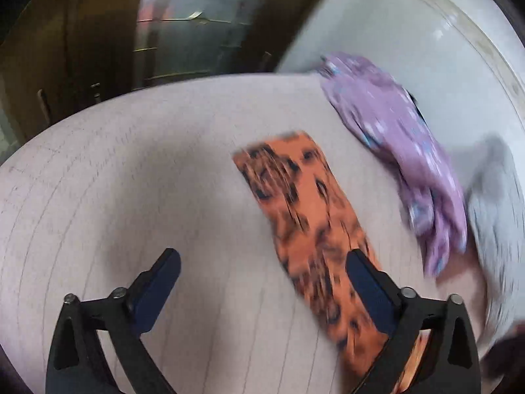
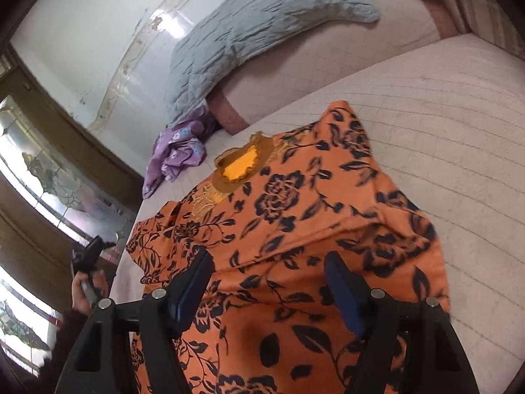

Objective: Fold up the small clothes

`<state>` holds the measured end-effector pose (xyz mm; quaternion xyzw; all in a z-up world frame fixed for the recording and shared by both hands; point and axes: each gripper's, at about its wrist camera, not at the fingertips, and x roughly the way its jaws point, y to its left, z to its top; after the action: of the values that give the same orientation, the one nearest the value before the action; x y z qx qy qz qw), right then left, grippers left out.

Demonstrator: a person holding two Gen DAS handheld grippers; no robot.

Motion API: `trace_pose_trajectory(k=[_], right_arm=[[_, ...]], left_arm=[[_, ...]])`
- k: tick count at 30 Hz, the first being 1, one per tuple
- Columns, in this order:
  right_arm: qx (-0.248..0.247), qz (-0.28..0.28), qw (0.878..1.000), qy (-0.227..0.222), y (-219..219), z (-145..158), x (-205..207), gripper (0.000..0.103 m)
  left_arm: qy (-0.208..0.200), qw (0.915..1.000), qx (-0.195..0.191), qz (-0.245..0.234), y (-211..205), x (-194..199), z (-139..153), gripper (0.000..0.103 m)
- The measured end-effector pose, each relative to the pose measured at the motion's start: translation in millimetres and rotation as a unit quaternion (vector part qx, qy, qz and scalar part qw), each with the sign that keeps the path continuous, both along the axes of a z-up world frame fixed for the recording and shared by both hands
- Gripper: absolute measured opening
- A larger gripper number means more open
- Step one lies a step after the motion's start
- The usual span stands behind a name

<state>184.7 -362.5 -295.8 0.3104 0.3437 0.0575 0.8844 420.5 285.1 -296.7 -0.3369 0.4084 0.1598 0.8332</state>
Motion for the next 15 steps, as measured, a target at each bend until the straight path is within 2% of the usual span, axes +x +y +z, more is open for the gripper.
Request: trace_pose_trajectory(k=[2, 4, 5, 7, 9, 12, 14, 15], right_arm=[[-0.002, 0.008, 1.000, -0.005, 3.3, 1.6, 6.4, 0.073], [-0.002, 0.009, 1.000, -0.005, 4.6, 0.6, 11.0, 0.073], [-0.002, 0.009, 1.000, -0.003, 4.8, -0.4, 12.3, 0.073], [-0.007, 0.008, 1.000, 0.000, 4.4, -1.4, 14.1, 0.073], [-0.008, 0.003, 1.000, 0.002, 2.3, -2.5, 14.5, 0.073], [-0.007, -0.002, 1.000, 0.005, -0.5, -3.7, 15.4, 0.073], [-0.012, -0.006, 1.000, 0.006, -2.0, -3.9, 16.0, 0.073], [-0.012, -0.009, 1.000, 0.006, -3.1, -3.8, 16.3, 0.073]], left_arm=[[0.017, 0.9996, -0.022, 0.005, 7.6, 16.7, -11.1, 0.091], [0.040, 0.9982, -0.045, 0.005, 8.2, 31.4, -28.1, 0.068], [0.048, 0.9980, -0.040, 0.007, 6.5, 35.0, -31.2, 0.068], [0.037, 0.9993, 0.000, 0.009, -0.8, 44.4, -27.5, 0.068], [0.040, 0.9991, 0.015, -0.003, -7.2, 57.9, -27.5, 0.068], [0.048, 0.9960, 0.073, -0.016, -21.2, 76.8, -29.6, 0.068], [0.046, 0.9936, 0.100, -0.026, -25.6, 83.9, -31.6, 0.048], [0.050, 0.9912, 0.119, -0.031, -28.5, 87.8, -32.1, 0.028]])
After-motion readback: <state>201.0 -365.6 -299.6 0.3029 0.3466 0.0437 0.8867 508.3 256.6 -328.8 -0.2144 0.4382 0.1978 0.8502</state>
